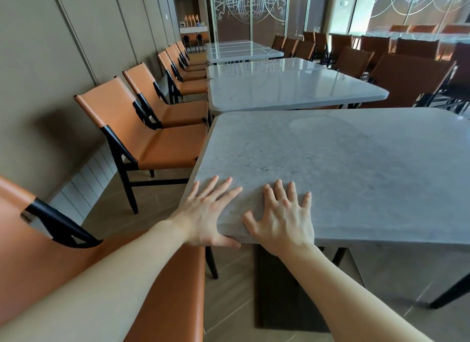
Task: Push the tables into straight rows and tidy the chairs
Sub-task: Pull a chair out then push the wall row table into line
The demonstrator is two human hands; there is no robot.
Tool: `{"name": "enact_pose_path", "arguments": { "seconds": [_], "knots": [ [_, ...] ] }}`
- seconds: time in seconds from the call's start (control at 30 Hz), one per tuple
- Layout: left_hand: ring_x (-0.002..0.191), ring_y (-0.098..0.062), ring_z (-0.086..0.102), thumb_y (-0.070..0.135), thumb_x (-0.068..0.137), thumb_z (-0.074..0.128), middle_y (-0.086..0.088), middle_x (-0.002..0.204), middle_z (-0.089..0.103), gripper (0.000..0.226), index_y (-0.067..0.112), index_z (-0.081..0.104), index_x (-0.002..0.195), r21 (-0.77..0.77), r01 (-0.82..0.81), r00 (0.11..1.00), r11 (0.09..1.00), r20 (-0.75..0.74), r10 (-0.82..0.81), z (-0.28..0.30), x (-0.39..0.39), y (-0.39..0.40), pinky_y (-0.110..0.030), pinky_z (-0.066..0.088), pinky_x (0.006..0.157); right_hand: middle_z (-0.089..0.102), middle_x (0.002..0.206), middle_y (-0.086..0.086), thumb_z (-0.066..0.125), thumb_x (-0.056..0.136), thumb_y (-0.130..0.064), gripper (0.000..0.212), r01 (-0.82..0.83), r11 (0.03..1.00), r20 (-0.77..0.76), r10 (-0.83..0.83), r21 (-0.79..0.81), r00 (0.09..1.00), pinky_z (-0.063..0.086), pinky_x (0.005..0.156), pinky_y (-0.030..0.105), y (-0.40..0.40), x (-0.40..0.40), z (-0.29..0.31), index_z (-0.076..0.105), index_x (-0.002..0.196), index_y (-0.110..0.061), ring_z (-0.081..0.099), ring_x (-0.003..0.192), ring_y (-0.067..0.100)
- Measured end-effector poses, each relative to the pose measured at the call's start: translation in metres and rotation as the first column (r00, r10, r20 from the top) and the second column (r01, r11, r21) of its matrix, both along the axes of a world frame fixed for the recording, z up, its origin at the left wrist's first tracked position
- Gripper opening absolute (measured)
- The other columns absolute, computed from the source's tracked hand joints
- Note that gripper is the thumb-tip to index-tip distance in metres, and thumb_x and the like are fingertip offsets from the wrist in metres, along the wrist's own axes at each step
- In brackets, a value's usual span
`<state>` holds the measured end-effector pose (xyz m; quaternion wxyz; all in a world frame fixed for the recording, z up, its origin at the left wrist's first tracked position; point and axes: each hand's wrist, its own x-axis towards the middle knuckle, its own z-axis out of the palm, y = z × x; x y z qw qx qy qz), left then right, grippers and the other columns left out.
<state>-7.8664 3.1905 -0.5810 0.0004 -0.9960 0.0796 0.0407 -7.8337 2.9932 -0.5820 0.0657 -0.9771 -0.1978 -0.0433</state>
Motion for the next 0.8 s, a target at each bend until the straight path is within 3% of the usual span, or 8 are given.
{"name": "enact_pose_path", "arguments": {
  "seconds": [0.13,0.37,0.43,0.5,0.57,0.63,0.7,0.8],
  "knots": [
    [0.154,-0.019,-0.022,0.09,0.067,0.057,0.01,0.168,-0.02,0.124,0.041,-0.011,0.158,0.023,0.012,1.0,1.0,-0.004,-0.012,0.001,0.014,0.016,-0.056,-0.007,0.124,0.016,0.166,0.014,0.026,0.088,-0.067,0.086,0.017,1.0,-0.005,-0.017,0.016,1.0,0.007,0.119,0.066,0.016,0.01,-0.002,0.024,0.157,-0.014,0.008,0.153,0.038],
    [0.154,-0.016,-0.022,0.095,0.065,0.051,0.013,0.167,-0.02,0.123,0.043,-0.01,0.158,0.013,0.025,1.0,1.0,0.009,-0.026,-0.006,0.021,0.029,-0.055,-0.006,0.125,0.016,0.166,0.015,0.026,0.089,-0.066,0.085,0.039,0.998,-0.014,-0.038,0.039,0.999,0.005,0.119,0.066,0.028,0.015,-0.007,0.025,0.156,-0.013,0.006,0.153,0.039],
    [0.154,-0.015,-0.02,0.101,0.062,0.039,0.012,0.168,-0.015,0.12,0.043,-0.004,0.159,-0.001,0.0,1.0,1.0,-0.004,0.0,-0.006,0.018,0.026,-0.055,-0.005,0.125,0.014,0.167,0.014,0.025,0.089,-0.065,0.085,0.041,0.997,-0.064,-0.037,0.06,0.997,0.003,0.12,0.064,0.025,0.011,-0.005,0.023,0.157,-0.015,0.004,0.154,0.036],
    [0.155,-0.02,-0.003,0.106,0.056,0.015,0.007,0.167,0.006,0.119,0.042,0.017,0.156,-0.056,-0.096,0.992,0.994,-0.089,0.09,0.007,0.021,0.017,-0.052,0.007,0.124,0.021,0.164,0.009,0.029,0.088,-0.064,0.079,-0.019,0.997,-0.117,0.028,0.079,0.993,0.01,0.119,0.057,0.016,0.014,0.007,0.029,0.154,-0.019,0.01,0.153,0.031],
    [0.136,-0.026,0.03,0.105,0.05,-0.003,0.004,0.139,0.036,0.116,0.039,0.041,0.134,-0.034,-0.158,0.963,0.987,-0.228,0.146,0.041,0.042,0.003,-0.045,0.029,0.11,0.036,0.155,0.0,0.042,0.089,-0.06,0.067,-0.068,0.995,-0.187,0.082,0.078,0.979,0.025,0.11,0.049,-0.005,0.032,0.028,0.039,0.146,-0.025,0.028,0.144,0.024],
    [0.117,-0.024,0.047,0.097,0.068,0.005,0.003,0.119,0.043,0.092,0.031,0.049,0.115,0.123,-0.063,0.933,0.99,-0.346,0.102,0.085,0.077,-0.015,-0.04,0.037,0.097,0.042,0.145,0.0,0.052,0.09,-0.053,0.056,0.054,0.996,-0.301,-0.031,0.071,0.953,0.033,0.103,0.047,-0.039,0.054,0.051,0.045,0.139,-0.027,0.036,0.136,0.023],
    [0.121,-0.025,0.051,0.077,0.094,0.024,-0.001,0.129,0.047,0.066,0.024,0.054,0.12,0.193,0.075,0.919,0.978,-0.394,0.008,0.121,0.107,-0.047,-0.042,0.04,0.099,0.04,0.142,0.003,0.051,0.093,-0.047,0.047,0.272,0.962,-0.358,-0.257,-0.01,0.898,0.034,0.1,0.047,-0.09,0.064,0.067,0.045,0.137,-0.031,0.036,0.134,0.026],
    [0.129,-0.029,0.049,0.061,0.102,0.033,-0.002,0.14,0.044,0.051,0.022,0.053,0.128,0.06,0.124,0.924,0.99,-0.371,-0.093,0.153,0.133,-0.109,-0.04,0.04,0.099,0.043,0.139,0.002,0.049,0.096,-0.04,0.043,0.358,0.904,-0.401,-0.425,-0.234,0.812,0.037,0.098,0.044,-0.175,0.051,0.08,0.047,0.138,-0.033,0.04,0.133,0.025]
  ]
}}
